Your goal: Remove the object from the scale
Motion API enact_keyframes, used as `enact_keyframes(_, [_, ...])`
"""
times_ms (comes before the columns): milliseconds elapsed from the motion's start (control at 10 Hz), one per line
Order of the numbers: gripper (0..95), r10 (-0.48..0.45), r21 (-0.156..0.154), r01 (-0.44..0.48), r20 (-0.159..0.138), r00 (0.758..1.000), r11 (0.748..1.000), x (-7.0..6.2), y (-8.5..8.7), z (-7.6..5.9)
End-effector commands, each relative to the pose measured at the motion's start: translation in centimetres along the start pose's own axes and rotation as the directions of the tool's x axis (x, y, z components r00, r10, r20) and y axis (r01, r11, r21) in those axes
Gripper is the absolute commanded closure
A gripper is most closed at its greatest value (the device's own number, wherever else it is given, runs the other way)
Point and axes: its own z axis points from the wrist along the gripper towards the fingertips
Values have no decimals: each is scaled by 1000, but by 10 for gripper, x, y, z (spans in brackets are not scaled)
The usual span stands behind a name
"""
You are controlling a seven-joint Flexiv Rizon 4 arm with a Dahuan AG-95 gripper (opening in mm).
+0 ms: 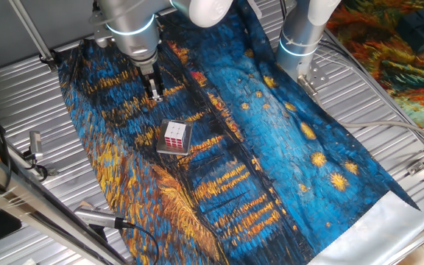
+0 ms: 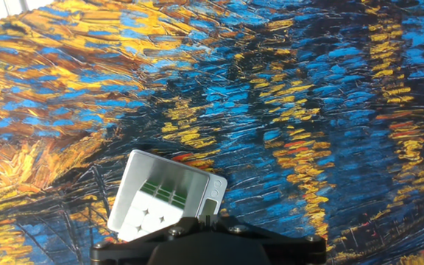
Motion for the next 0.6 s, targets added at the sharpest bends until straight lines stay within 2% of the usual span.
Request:
enact_keyframes(100, [950, -2, -16, 2, -6, 1000, 1000, 1, 0, 0])
enact_keyframes(600, [950, -15, 8, 15, -7, 1000, 1000, 0, 1, 0])
